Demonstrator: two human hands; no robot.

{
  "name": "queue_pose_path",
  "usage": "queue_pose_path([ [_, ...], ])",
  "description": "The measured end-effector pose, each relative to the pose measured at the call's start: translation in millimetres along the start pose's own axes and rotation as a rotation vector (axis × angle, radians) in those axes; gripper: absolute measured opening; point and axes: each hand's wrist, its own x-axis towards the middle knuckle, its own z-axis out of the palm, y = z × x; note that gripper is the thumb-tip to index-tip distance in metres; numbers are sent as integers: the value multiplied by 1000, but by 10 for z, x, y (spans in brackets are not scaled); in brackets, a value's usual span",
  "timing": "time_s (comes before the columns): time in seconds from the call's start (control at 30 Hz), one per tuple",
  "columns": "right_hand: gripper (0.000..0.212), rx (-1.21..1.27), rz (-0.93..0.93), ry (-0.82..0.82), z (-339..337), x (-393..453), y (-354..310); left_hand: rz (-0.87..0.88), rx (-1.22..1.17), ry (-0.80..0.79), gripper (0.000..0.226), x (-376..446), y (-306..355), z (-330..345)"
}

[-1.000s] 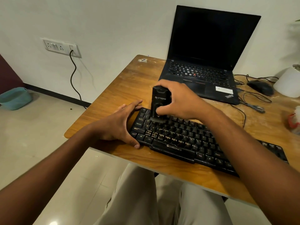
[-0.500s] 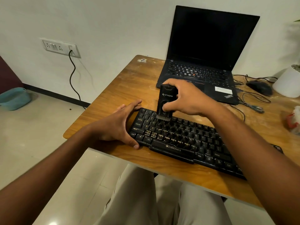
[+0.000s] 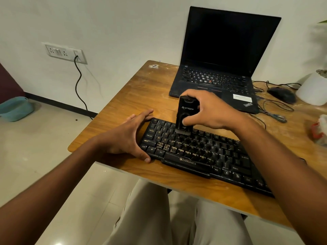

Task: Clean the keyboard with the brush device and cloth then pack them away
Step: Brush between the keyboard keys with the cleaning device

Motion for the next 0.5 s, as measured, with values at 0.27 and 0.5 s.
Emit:
queue_pose_path([
  [0.27,56,-64,-107,-28,236,-6,-47,4,-1,7,156,-5,16,-6],
  [0.5,56,-138,-98,-42,72,42,-155,4,3,6,156,-2,5,-6],
])
